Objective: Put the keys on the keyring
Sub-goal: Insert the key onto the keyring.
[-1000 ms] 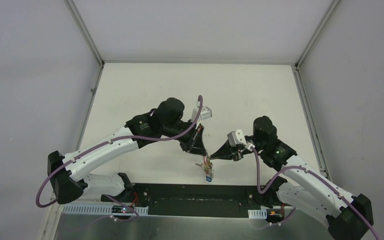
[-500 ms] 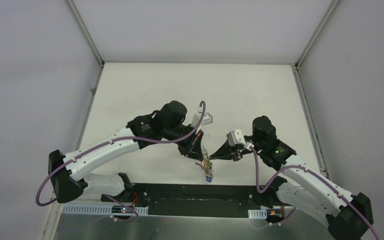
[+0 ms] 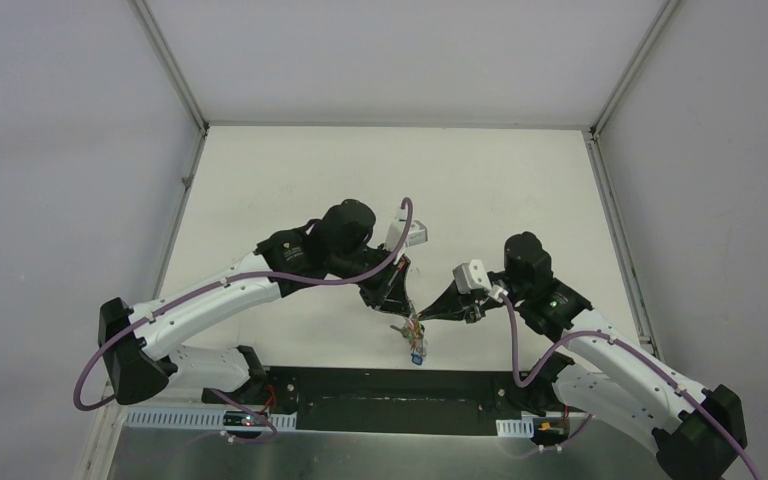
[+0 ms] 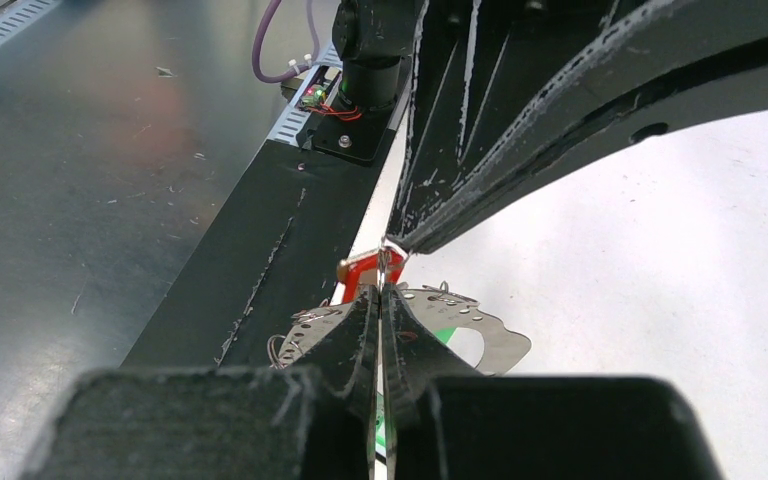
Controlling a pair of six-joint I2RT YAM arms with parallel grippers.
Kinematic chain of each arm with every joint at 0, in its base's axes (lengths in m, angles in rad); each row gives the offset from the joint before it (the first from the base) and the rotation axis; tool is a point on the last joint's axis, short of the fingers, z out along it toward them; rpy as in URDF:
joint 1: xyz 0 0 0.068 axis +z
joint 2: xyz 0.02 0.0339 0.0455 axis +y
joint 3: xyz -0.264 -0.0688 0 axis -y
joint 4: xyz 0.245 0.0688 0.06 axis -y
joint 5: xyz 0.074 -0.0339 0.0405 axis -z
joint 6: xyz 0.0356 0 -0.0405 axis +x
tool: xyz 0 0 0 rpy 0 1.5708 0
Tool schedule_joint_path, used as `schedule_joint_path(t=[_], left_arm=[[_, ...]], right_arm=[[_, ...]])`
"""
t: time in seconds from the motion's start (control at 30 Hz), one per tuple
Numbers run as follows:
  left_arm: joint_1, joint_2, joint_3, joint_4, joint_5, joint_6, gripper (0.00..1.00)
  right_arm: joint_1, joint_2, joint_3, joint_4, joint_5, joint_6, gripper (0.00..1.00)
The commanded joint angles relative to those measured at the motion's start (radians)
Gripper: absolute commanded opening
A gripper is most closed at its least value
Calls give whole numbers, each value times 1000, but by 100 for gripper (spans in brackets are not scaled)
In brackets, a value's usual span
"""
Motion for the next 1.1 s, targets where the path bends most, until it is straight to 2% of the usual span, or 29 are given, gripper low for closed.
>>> schedule_joint_path(t=[0.0,0.6,1.07], left_arm=[[-15,13,37,64,5,-14,0],[-17,-36,18,71,14,-19,0],[-17,11,47,23,70,-80,0]], right_arm=[[6,-6,30,36,-31,-28,0],[11,-3,29,28,-17,-32,0],[16,1,32,25,-9,-30,0]])
